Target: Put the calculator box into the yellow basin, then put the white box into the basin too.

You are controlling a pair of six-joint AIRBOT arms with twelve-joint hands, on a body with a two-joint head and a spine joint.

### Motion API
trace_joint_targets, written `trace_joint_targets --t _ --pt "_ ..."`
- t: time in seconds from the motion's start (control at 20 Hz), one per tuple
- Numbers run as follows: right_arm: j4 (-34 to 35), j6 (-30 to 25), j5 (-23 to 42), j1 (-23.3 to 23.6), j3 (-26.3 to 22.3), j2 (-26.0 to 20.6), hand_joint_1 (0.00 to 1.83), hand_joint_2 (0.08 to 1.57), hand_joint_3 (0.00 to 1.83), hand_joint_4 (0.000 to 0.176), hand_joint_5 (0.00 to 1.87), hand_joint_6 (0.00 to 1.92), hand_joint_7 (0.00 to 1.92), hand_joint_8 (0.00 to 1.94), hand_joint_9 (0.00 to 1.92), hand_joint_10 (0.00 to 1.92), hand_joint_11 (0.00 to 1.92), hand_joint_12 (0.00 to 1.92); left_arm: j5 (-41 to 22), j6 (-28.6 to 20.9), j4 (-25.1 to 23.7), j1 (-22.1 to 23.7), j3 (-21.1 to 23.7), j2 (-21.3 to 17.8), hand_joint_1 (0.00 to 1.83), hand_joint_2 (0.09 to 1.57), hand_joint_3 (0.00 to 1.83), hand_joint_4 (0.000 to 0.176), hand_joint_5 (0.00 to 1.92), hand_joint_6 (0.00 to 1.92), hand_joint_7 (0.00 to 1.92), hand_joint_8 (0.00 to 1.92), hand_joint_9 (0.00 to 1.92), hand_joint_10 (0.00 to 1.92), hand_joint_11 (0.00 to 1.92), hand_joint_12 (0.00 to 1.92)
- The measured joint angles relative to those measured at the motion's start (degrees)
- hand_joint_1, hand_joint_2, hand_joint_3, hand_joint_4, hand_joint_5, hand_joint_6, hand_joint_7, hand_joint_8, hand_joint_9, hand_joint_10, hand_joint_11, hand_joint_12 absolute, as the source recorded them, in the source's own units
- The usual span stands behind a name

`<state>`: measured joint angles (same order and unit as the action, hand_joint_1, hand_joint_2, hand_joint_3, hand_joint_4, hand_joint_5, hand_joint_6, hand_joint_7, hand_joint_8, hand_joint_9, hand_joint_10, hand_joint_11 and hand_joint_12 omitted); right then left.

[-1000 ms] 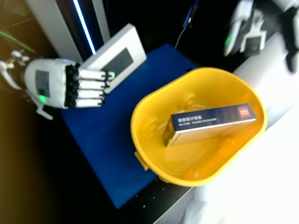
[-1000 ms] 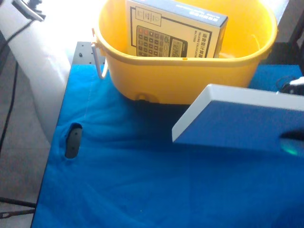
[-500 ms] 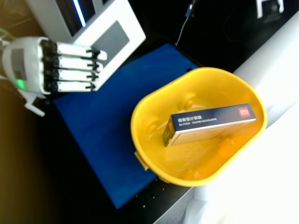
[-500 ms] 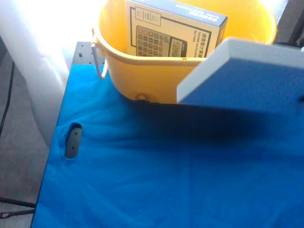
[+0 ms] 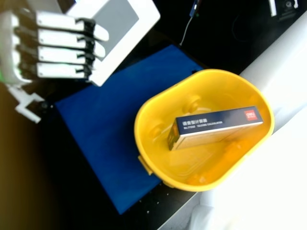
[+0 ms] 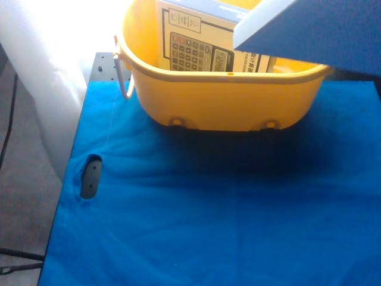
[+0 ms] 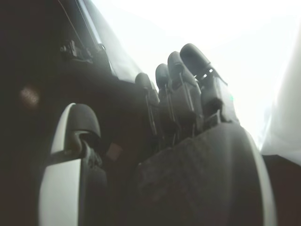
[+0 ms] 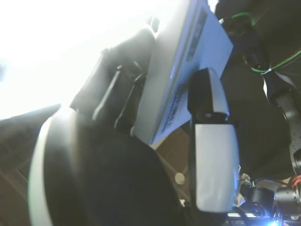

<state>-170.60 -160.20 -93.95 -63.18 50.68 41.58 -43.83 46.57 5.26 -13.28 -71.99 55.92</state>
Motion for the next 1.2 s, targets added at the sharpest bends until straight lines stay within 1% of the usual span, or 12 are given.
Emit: trace_joint_targets --t 0.2,0.25,0.3,0.35,0.55,0.7,0.75,0.8,0.85,0.9,1.05,1.2 --pt "0.0 0.5 -0.4 2.0 1.8 0.0 1.37 1.12 0.00 0.000 0.93 1.09 0.94 1.01 0.90 1.18 0.81 1.63 1.7 0.3 0.9 -0.9 -1.9 2.2 0.71 1.13 0.00 0.000 0.54 0.03 0.35 0.02 0.36 0.11 0.00 1.19" --pt "0.0 0.6 0.0 2.7 2.4 0.1 1.24 1.14 0.00 0.000 0.93 1.08 0.95 1.05 0.92 0.91 0.81 1.62 1.5 0.2 1.2 -1.0 -2.3 2.6 0.71 1.14 0.00 0.000 0.54 0.03 0.37 0.02 0.37 0.11 0.00 1.19" --pt "0.1 0.7 0.2 3.2 2.7 0.1 1.34 1.12 0.00 0.000 0.93 1.09 0.94 1.03 0.91 1.11 0.82 1.62 1.6 0.2 1.4 -1.1 -2.6 2.9 0.72 1.15 0.00 0.000 0.54 0.02 0.36 0.01 0.34 0.10 0.00 1.15" --pt "0.2 1.0 1.2 5.3 3.6 0.1 1.36 1.12 0.00 0.000 0.93 1.09 0.94 1.01 0.90 1.17 0.82 1.62 1.8 0.2 1.9 -1.4 -2.9 3.5 0.72 1.15 0.00 0.000 0.55 0.03 0.36 0.01 0.33 0.09 0.00 1.14" --pt "0.0 1.5 6.3 12.8 7.0 1.7 1.37 1.13 0.00 0.000 0.91 1.11 0.90 1.08 0.92 1.16 0.82 1.63 2.5 0.3 2.2 -2.2 -3.1 3.9 0.75 1.17 0.00 0.000 0.53 0.01 0.33 0.00 0.29 0.06 0.00 1.02" --pt "0.0 1.5 9.8 14.8 8.7 3.2 1.37 1.12 0.00 0.000 0.93 1.09 0.94 1.01 0.90 1.18 0.81 1.63 2.3 0.3 2.5 -2.3 -3.7 4.0 0.77 1.18 0.00 0.000 0.53 0.01 0.31 0.00 0.26 0.04 0.00 0.95" --pt "0.0 1.6 10.8 15.3 9.1 3.6 1.24 1.14 0.00 0.000 0.93 1.08 0.95 1.05 0.92 0.91 0.81 1.62 2.3 0.3 3.0 -2.4 -3.7 4.0 0.76 1.19 0.01 0.000 0.54 0.01 0.31 0.00 0.26 0.04 0.00 0.96" --pt "0.0 1.6 11.7 16.3 9.7 3.9 1.34 1.12 0.00 0.000 0.93 1.09 0.94 1.03 0.91 1.11 0.82 1.62 2.3 0.3 3.0 -2.4 -4.3 4.6 0.77 1.18 0.00 0.000 0.56 0.02 0.33 0.01 0.27 0.04 0.00 1.00" --pt "0.0 1.6 12.9 17.9 10.4 4.5 1.36 1.12 0.00 0.000 0.93 1.09 0.94 1.01 0.90 1.17 0.82 1.62 2.4 0.3 3.1 -2.4 -4.3 4.8 0.78 1.18 0.00 0.000 0.57 0.02 0.33 0.01 0.27 0.04 0.00 1.02" --pt "0.0 2.0 14.3 20.5 11.7 6.1 1.37 1.13 0.00 0.000 0.91 1.10 0.90 1.07 0.92 1.16 0.82 1.63 2.4 0.3 2.9 -2.8 -4.3 5.0 0.78 1.18 0.00 0.000 0.57 0.03 0.35 0.01 0.28 0.04 0.00 1.02" --pt "0.0 2.1 16.7 22.1 13.6 8.1 1.37 1.13 0.00 0.000 0.91 1.10 0.90 1.07 0.92 1.16 0.82 1.63 2.9 0.3 2.4 -3.2 -4.3 5.3 0.74 1.16 0.00 0.000 0.59 0.03 0.36 0.01 0.28 0.04 0.00 1.01" --pt "0.0 2.3 20.0 24.9 15.3 10.7 1.37 1.13 0.00 0.000 0.91 1.11 0.90 1.08 0.92 1.16 0.82 1.63 2.9 0.3 2.8 -3.2 -4.7 5.4 0.73 1.16 0.00 0.000 0.60 0.03 0.38 0.01 0.32 0.05 0.00 1.19"
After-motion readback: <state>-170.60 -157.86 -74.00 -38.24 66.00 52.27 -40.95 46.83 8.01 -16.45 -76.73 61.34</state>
